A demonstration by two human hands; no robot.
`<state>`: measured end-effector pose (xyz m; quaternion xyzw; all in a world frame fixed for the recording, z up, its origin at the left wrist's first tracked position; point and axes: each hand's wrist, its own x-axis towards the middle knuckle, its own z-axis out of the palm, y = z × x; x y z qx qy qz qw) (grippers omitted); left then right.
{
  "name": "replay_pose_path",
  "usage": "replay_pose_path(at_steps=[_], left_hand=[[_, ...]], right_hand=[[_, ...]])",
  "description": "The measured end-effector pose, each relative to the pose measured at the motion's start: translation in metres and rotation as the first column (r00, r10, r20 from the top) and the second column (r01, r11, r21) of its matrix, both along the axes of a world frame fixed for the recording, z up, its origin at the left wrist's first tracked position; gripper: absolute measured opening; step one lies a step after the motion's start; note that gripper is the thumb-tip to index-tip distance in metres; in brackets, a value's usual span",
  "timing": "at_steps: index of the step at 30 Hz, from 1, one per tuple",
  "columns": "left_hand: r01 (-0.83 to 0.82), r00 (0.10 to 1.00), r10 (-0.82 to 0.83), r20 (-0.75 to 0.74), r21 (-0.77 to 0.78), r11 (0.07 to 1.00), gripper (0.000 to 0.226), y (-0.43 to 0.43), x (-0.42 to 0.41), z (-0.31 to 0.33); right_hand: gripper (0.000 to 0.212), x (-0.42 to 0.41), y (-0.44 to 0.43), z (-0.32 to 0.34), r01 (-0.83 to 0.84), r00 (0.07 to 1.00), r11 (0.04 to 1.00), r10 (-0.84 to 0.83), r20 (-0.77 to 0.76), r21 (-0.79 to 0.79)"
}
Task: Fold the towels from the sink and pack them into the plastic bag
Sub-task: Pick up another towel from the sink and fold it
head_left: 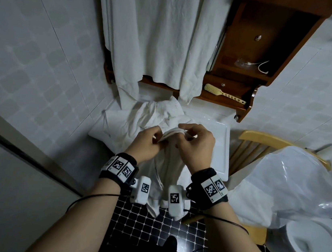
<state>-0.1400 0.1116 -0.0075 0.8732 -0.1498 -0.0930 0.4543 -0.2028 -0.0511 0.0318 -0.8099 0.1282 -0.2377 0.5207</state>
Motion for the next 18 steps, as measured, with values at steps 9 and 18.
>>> replay_pose_path(at_steps=[9,18], left_hand=[[0.042,0.998,-0.043,0.043,0.003,0.999,0.017,0.012,0.007,-0.006],[0.045,0.986,-0.099,0.131,0.367,0.929,0.050,0.021,0.007,0.036]], right_hand=[[0.020,0.001,0.005,-0.006,-0.181,0.983,0.983,0.181,-0.002,-0.002],[0.014,0.005,-0.012,-0.038,-0.348,0.824,0.937,0.292,-0.485,-0.026]])
